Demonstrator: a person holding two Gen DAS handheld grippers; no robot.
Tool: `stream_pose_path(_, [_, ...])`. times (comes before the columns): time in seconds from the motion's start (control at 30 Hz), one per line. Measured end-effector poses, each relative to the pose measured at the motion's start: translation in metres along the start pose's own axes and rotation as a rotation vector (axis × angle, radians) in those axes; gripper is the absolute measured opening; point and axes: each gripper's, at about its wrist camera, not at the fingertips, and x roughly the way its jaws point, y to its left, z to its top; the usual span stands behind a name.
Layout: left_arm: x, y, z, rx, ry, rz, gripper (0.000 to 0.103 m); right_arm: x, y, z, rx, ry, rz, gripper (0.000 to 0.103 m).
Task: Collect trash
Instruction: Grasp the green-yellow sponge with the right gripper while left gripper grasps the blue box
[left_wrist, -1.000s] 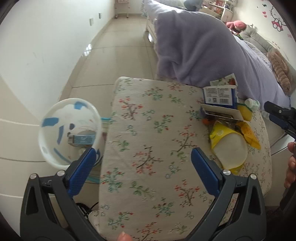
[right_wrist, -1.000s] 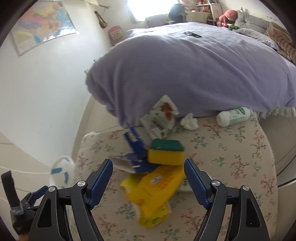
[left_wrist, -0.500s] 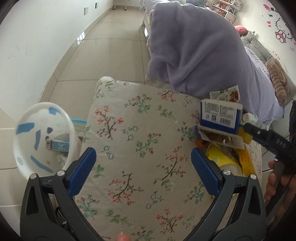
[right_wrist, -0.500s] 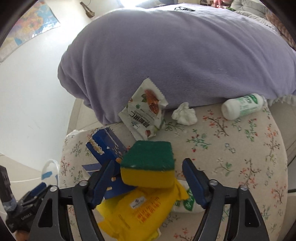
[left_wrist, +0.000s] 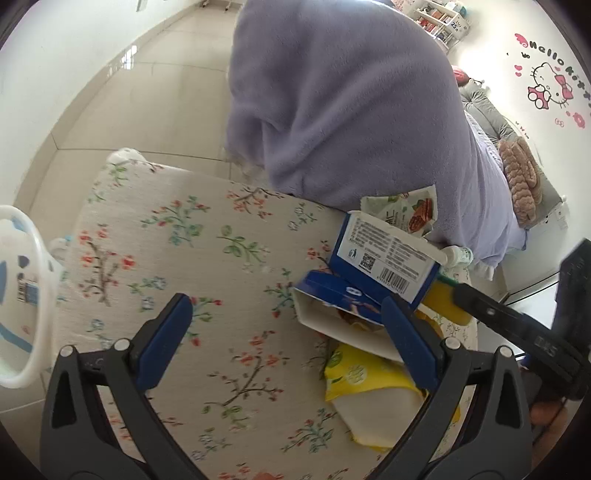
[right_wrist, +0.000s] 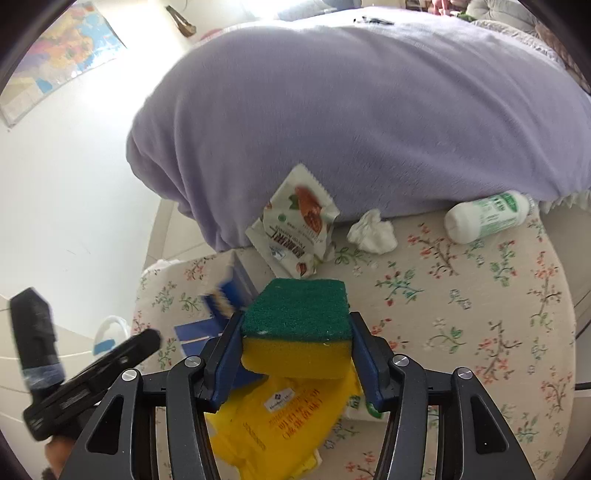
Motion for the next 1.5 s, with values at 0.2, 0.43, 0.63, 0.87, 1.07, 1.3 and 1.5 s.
stream_pose_path(0.2, [0.012, 0.003, -0.002, -0.034, 0.021, -0.034, 0.095, -0.025, -0.015, -0.002, 0.004, -0.051, -0.016, 0.056])
stream_pose_path(0.43, [0.011, 0.018, -0.002, -0.137, 0.02, -0.11, 0.082, -0.036, -0.031, -0.004, 0.042, -0.066, -0.001, 0.056])
stream_pose_path(0.63, [-0.003, 0.027, -0.002, -0.144, 0.015, -0.089, 0.059, -0.046, -0.034, -0.006, 0.045, -0.099, 0.006, 0.056])
stream_pose_path(0.87, [0.0, 0.039, -0.003, -0.154, 0.039, -0.092, 0.055, -0.047, -0.039, -0.007, 0.056, -0.099, 0.011, 0.056])
stream_pose_path(1.07, [0.014, 0.035, -0.005, -0.191, 0.07, -0.16, 0.055, -0.046, -0.042, -0.008, 0.068, -0.092, 0.008, 0.056])
stream_pose_path(1.3, [0.023, 0.041, -0.01, -0.274, 0.094, -0.262, 0.02, -0.044, -0.044, -0.009, 0.077, -0.086, 0.002, 0.056])
stream_pose_path(1.5, [0.003, 0.048, -0.009, -0.288, 0.047, -0.294, 0.01, -0.048, -0.042, -0.009, 0.071, -0.1, 0.01, 0.056])
